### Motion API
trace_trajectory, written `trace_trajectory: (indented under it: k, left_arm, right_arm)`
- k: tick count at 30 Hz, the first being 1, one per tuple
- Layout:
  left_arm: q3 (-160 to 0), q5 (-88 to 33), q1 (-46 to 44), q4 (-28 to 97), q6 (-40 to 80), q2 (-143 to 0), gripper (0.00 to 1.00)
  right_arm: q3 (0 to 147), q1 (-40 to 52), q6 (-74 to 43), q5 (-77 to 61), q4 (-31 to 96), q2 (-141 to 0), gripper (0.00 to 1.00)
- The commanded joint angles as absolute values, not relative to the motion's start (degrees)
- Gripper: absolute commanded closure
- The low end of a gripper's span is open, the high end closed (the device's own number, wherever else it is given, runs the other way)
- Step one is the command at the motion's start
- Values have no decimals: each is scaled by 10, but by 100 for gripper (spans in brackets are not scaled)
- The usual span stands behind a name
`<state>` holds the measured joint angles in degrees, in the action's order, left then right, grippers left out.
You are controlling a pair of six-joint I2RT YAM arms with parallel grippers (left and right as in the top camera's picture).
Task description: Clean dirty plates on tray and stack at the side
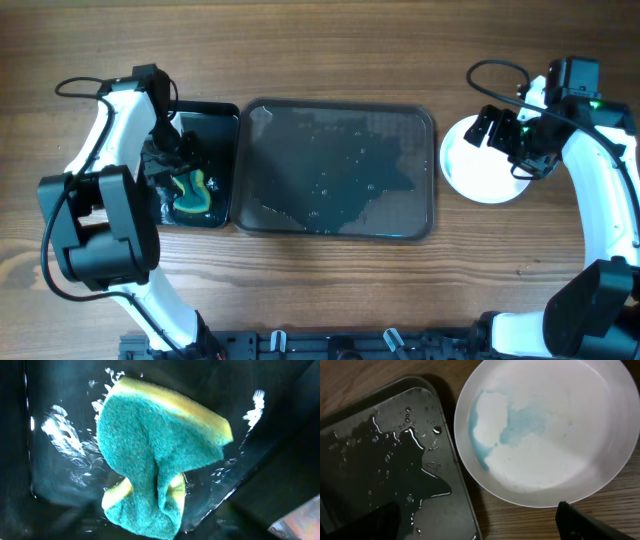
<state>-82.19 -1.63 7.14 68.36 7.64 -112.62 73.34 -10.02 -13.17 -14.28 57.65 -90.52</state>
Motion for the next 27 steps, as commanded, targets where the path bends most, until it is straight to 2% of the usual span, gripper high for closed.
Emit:
trace_trajectory:
  k: [1,6,9,14,27]
  left_arm:
    - [-878,-36,70,717,99,-1107,0]
    - [-956,-36,69,770,123,-1038,0]
    - [-958,-36,69,778,129,-965,0]
    - [-958,-36,69,778,129,-924,0]
    - [-958,-36,69,778,129,-924,0]
  right_arm:
    - [742,-85,-136,-145,575,-872,0]
    - [762,-76,-135,-129,602,-787,0]
    - [771,-76,-135,-129,636,-712,0]
    - [770,-76,-136,-129,675,-627,0]
    - [768,-76,-136,-129,675,-648,0]
